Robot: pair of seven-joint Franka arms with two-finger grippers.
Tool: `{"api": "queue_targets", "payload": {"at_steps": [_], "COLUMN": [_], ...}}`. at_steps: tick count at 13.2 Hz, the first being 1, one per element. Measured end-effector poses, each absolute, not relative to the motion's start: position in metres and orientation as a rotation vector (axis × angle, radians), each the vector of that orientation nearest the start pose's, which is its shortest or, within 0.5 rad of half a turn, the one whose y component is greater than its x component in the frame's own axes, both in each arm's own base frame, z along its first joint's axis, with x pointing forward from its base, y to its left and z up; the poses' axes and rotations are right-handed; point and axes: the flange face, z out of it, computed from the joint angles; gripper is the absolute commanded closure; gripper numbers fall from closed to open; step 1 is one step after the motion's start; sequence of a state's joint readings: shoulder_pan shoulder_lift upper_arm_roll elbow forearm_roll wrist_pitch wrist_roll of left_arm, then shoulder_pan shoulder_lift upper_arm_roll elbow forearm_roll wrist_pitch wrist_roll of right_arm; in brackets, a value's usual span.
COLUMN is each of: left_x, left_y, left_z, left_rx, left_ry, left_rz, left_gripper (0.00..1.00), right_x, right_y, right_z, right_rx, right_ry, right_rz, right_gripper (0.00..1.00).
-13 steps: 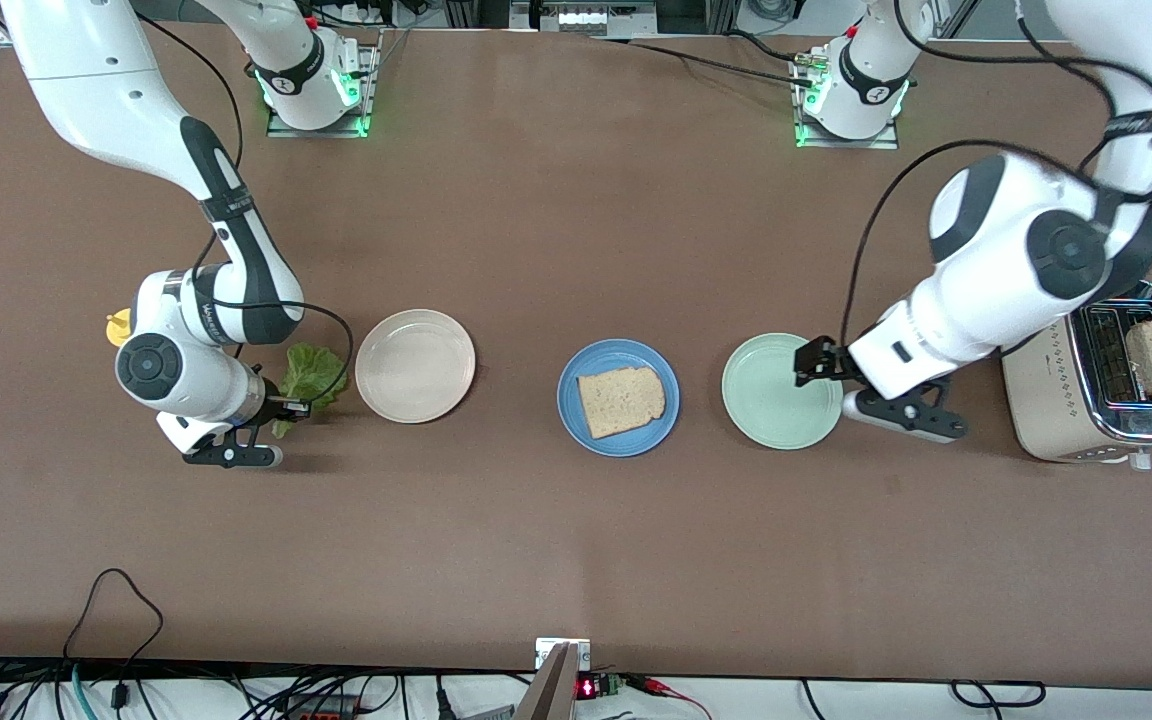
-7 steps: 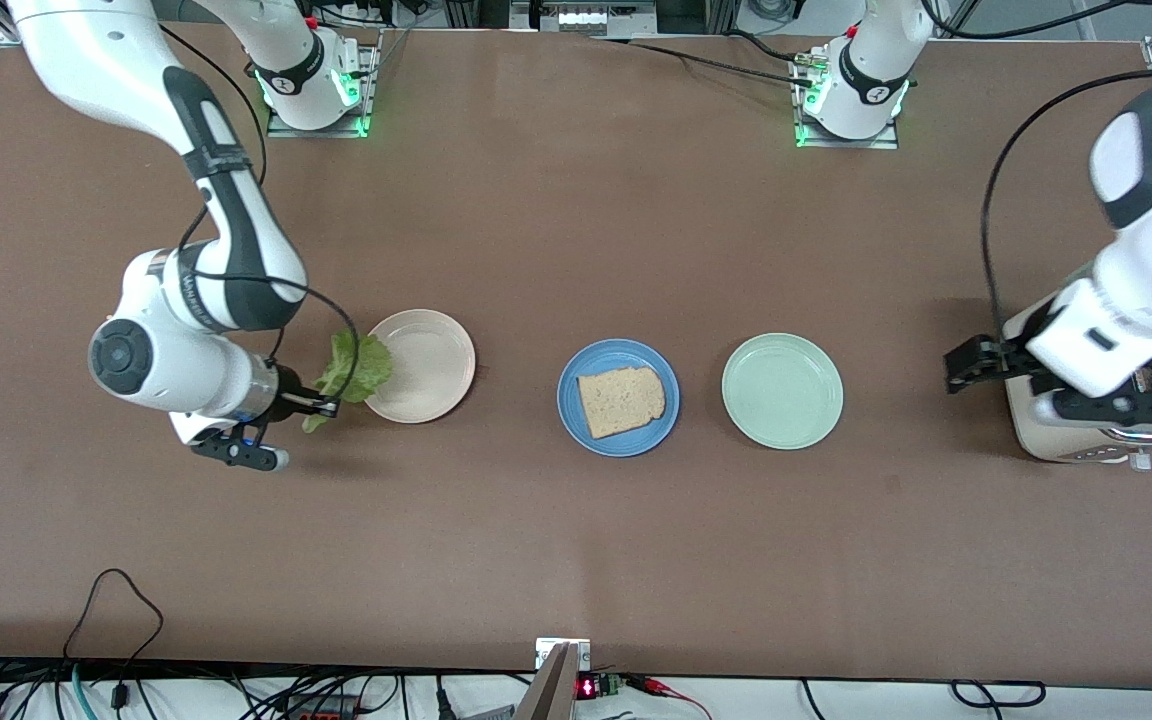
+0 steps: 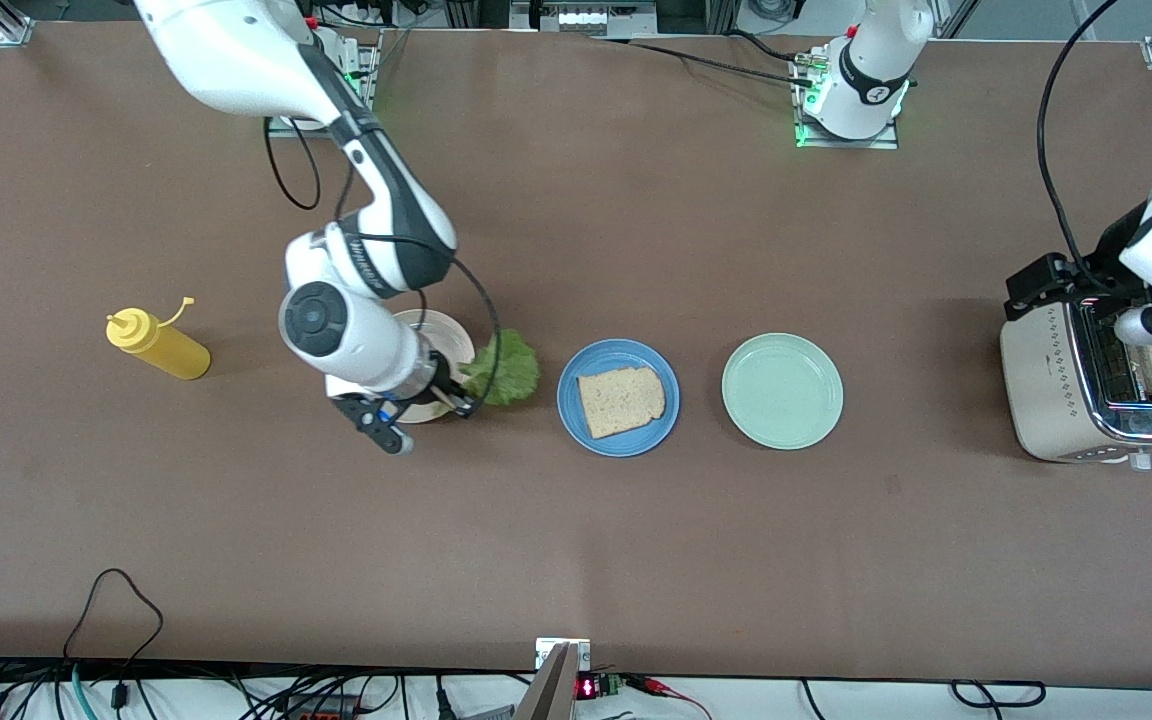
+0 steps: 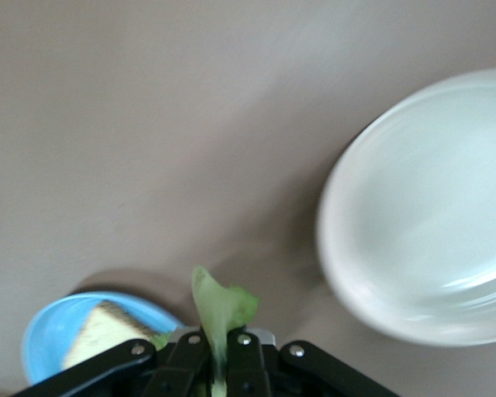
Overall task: Make sandwich in blue plate with both arms
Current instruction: 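Carry the lettuce with the right gripper and lay it on the bread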
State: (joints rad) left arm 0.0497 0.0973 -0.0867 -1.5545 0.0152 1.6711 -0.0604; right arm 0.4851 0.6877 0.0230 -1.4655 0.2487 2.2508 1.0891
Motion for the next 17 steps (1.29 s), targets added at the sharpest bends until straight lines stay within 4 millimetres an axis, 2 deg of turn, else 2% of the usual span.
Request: {"api": "queue_targets", "payload": {"at_steps": [2, 4, 7, 10, 12, 13, 15, 17], "left_x": [0.58, 0.571, 0.564, 0.564, 0.564, 0.564, 0.563, 0.564], "left_y": [-0.018, -0.017, -0.014, -0.012, -0.012, -0.012, -0.012, -0.008], "left_z": [0.579, 0.574, 0.573, 0.573, 0.571, 0.569, 0.567, 0.566], "left_rx": [-3.132, -3.128, -3.126, -3.126, -3.126, -3.126, -3.126, -3.126], "left_ry": [-0.036, -0.038, -0.047, -0.051, -0.051, -0.051, -0.052, -0.063], "left_rz": [0.001, 0.023, 0.028, 0.024, 0.029, 0.033, 0.04, 0.041], "left_gripper": [0.0, 0.0, 0.0, 0.0, 0.0, 0.0, 0.0, 0.0], "right_x": [0.627, 0.624, 0.618, 0.603, 0.595, 0.594, 0.596, 0.602], "right_y": [0.393, 0.412, 0.443, 0.479, 0.489, 0.49, 0.487, 0.481], "right_z": [0.258, 0.24, 0.232, 0.216, 0.203, 0.198, 0.193, 0.195], "right_rx": [-2.62, -2.527, -2.43, -2.401, -2.401, -2.403, -2.405, -2.401], "right_ry": [1.165, 1.253, 1.326, 1.324, 1.317, 1.319, 1.326, 1.327], "right_rz": [0.09, 0.086, 0.128, 0.129, 0.125, 0.125, 0.125, 0.115], "right_gripper": [1.0, 1.0, 1.0, 1.0, 0.85, 0.6, 0.0, 0.0]}}
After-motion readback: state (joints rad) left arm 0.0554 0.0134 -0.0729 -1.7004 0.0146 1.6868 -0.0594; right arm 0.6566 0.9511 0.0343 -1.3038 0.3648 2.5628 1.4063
